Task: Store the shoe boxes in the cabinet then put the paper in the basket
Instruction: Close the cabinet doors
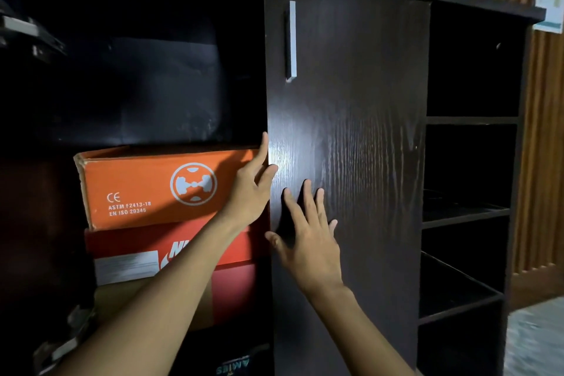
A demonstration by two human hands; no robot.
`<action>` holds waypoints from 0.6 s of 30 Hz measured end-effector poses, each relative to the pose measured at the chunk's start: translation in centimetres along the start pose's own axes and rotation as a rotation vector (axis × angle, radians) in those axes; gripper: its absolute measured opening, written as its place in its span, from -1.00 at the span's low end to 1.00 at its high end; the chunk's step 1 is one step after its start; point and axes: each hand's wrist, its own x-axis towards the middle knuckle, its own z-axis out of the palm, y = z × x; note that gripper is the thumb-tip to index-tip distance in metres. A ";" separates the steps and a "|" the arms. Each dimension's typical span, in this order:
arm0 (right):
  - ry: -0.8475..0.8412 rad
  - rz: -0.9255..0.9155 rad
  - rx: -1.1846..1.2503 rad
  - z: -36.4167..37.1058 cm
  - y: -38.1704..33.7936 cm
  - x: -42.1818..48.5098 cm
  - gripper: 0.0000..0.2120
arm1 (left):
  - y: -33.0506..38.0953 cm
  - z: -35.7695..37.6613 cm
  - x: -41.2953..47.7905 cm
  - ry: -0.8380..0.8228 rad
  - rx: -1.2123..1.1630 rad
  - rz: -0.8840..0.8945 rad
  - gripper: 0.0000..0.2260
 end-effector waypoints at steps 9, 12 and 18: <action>-0.149 0.019 0.044 -2.3 -0.1 -0.2 -0.21 | 2.6 -1.4 -1.2 -0.054 0.274 -0.181 -0.47; -0.250 0.091 0.138 -5.4 -1.9 0.3 -0.29 | 5.5 -4.5 -3.4 -0.056 0.454 -0.217 -0.58; -0.193 0.000 0.534 -7.6 -10.7 0.5 -0.72 | 13.8 -12.3 -9.3 0.199 0.527 -0.139 -0.77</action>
